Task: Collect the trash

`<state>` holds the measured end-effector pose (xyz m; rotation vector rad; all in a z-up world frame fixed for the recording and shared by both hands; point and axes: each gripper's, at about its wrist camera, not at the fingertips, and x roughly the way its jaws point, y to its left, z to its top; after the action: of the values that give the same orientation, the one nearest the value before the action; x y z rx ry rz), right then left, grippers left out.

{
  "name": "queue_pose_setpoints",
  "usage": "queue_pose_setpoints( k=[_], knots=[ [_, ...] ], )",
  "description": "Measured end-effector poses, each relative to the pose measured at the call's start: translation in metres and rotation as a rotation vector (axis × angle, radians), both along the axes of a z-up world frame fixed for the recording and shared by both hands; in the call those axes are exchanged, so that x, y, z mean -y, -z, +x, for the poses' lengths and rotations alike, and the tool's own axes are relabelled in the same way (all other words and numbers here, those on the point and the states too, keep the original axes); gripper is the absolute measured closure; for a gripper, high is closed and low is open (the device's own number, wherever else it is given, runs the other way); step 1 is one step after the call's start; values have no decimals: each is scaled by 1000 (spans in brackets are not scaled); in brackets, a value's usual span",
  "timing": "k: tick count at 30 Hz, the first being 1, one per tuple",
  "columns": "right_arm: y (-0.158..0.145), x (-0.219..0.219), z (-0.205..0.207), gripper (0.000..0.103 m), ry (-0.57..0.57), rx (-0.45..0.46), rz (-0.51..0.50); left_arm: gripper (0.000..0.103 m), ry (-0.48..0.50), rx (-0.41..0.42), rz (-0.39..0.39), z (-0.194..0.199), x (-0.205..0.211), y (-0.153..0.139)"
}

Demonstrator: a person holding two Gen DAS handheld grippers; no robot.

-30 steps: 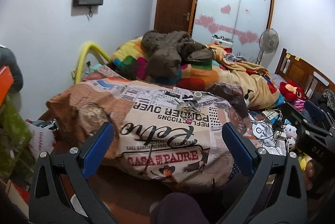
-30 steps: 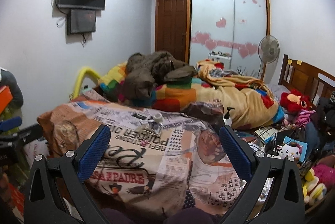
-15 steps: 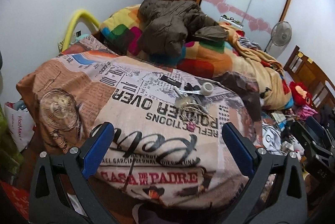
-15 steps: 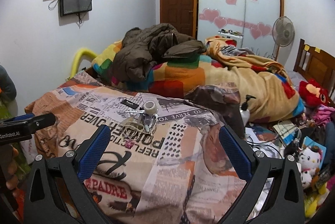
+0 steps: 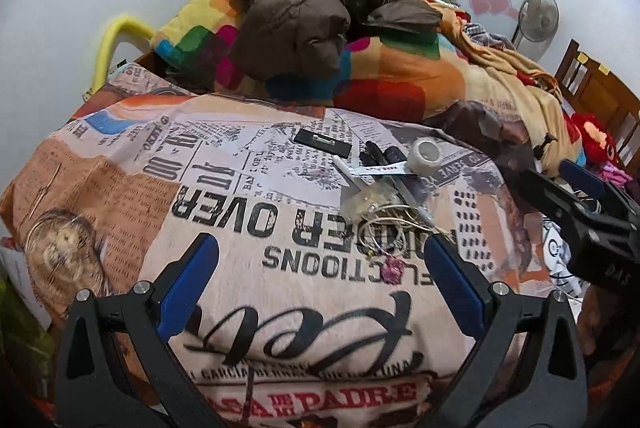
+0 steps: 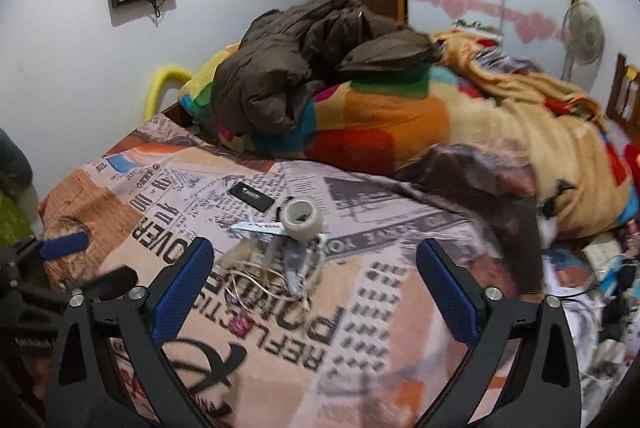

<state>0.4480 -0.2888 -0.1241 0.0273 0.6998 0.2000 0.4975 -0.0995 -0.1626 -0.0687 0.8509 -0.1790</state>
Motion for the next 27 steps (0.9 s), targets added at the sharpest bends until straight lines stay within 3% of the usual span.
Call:
queue_pose_setpoints(
  k=[4,8,11,12,19,22,27],
  knots=[
    [18,-6,33,19,13,-65,48,0,-2,-6,-1,15,-3,12],
    [37,-6,56,28,43,-136,113,8,-21,-21,7,30,-10,24],
    [47,-9,68,36,65,-168,96,15,-17,-40,-7,40,-14,30],
    [49,-10,71,42,73,-170,84,18,-16,-46,-7,43,-15,33],
    [55,-15,78,46,83,-162,62,28,-17,-55,-59,63,-13,42],
    [59,-17,81,65,65,-180,79,31,-12,-74,-101,73,-11,45],
    [60,-19,78,66,53,-166,75,37,-5,-110,-121,91,-1,51]
  ],
)
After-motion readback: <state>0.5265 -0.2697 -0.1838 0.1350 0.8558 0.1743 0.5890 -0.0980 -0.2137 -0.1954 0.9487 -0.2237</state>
